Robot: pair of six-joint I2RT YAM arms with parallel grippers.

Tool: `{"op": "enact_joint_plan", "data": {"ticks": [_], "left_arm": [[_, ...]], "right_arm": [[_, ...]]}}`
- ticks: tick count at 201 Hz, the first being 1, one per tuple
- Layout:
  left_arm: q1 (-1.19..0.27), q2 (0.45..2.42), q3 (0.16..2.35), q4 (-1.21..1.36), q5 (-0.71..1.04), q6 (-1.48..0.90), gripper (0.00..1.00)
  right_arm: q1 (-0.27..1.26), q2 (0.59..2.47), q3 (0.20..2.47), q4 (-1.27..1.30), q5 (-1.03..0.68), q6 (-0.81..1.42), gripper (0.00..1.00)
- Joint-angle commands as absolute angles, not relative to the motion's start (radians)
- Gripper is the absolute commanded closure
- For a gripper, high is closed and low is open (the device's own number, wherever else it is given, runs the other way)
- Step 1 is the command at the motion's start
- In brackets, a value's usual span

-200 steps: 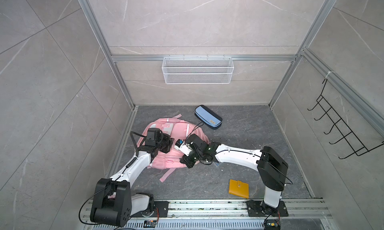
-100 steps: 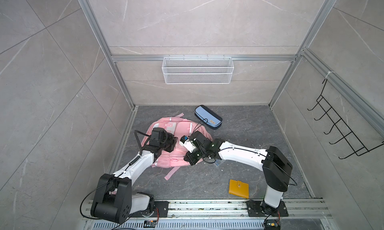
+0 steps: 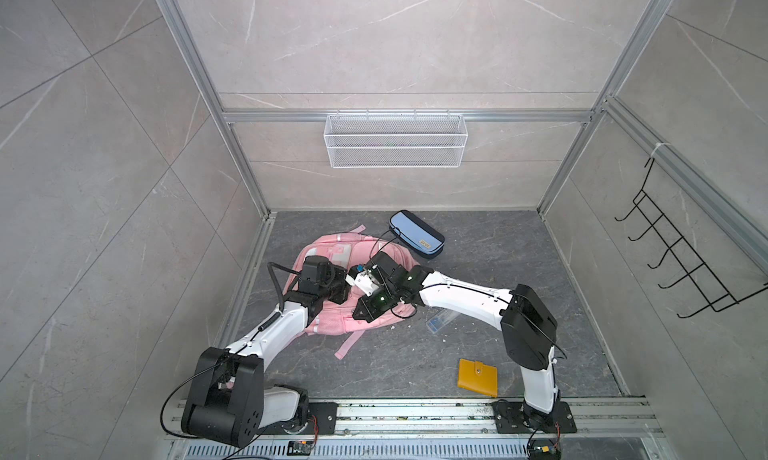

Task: Pack the student bag

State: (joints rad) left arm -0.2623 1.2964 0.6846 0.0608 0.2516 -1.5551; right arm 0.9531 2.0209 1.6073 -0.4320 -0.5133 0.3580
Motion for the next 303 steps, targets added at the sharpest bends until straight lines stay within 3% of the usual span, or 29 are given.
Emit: {"op": "enact_joint_plan", "data": {"ticks": [1, 50, 112, 149, 167, 193, 226, 269, 303], "left_arm": [[-0.281, 1.264, 0.697, 0.204, 0.244, -1.606, 1.00], [-0.279, 1.246, 0.680, 0.198, 0.234, -1.608, 1.00], [-0.225, 1.230, 0.694, 0.063, 0.263, -1.464, 1.00], [-0.200, 1.267, 0.831, -0.196, 0.254, -1.102, 1.00], [-0.187, 1.279, 0.851, -0.245, 0.255, -1.013, 1.00], [-0.181, 1.319, 0.864, -0.210, 0.323, -0.916, 1.00], [-0.182, 1.407, 0.969, -0.332, 0.377, -0.738, 1.00], [-0.195, 1.490, 1.101, -0.497, 0.444, -0.542, 1.00], [-0.298, 1.553, 1.131, -0.613, 0.432, -0.457, 1.00]], "right_arm": [[0.985, 2.075, 1.687, -0.281, -0.702, 0.360, 1.00], [0.982, 2.045, 1.642, -0.173, -0.723, 0.384, 1.00], [0.821, 1.781, 1.292, 0.042, -0.650, 0.535, 0.76], [0.627, 1.663, 1.290, -0.149, -0.620, 0.470, 0.35], [0.526, 1.661, 1.319, -0.225, -0.611, 0.450, 0.24], [0.367, 1.755, 1.410, -0.365, -0.549, 0.450, 0.18], [0.244, 1.946, 1.582, -0.468, -0.478, 0.456, 0.18], [0.214, 2.287, 2.045, -0.762, -0.368, 0.318, 0.19], [0.195, 2.498, 2.368, -0.905, -0.317, 0.281, 0.20]]}}
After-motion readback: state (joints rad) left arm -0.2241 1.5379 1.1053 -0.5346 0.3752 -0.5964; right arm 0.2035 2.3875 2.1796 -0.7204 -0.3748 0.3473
